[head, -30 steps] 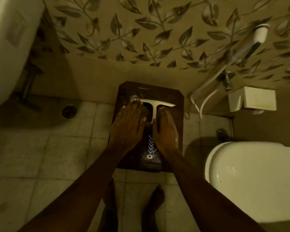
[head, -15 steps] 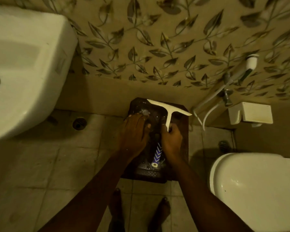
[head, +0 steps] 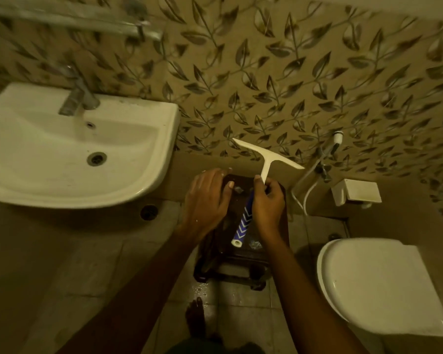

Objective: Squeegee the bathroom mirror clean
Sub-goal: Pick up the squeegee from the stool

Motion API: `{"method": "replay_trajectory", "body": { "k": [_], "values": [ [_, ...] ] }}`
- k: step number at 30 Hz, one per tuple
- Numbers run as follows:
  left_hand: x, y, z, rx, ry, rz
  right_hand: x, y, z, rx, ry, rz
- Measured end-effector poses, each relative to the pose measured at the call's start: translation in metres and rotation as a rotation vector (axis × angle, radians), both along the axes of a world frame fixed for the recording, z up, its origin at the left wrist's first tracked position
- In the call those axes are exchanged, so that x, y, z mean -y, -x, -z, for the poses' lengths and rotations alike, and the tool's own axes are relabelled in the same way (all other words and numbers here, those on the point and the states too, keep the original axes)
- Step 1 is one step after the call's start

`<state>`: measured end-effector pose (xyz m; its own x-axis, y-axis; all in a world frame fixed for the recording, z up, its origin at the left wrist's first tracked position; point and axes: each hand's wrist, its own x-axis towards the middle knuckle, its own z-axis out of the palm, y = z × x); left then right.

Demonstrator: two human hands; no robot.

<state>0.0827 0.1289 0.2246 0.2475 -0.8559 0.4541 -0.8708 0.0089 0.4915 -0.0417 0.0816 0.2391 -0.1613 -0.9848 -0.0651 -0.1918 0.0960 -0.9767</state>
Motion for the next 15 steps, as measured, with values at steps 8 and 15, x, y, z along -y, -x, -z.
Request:
{"method": "replay_trajectory", "body": {
  "k": [8,15],
  "values": [
    [-0.07,-0.044,-0.053,0.02,0.086,-0.1,-0.053,-0.058,-0.064,0.18,0.049,-0.107],
    [-0.086,-0.139,-0.106,0.127,0.232,-0.16,-0.077,-0.147,-0.121,0.28,0.18,-0.227]
  ]
}}
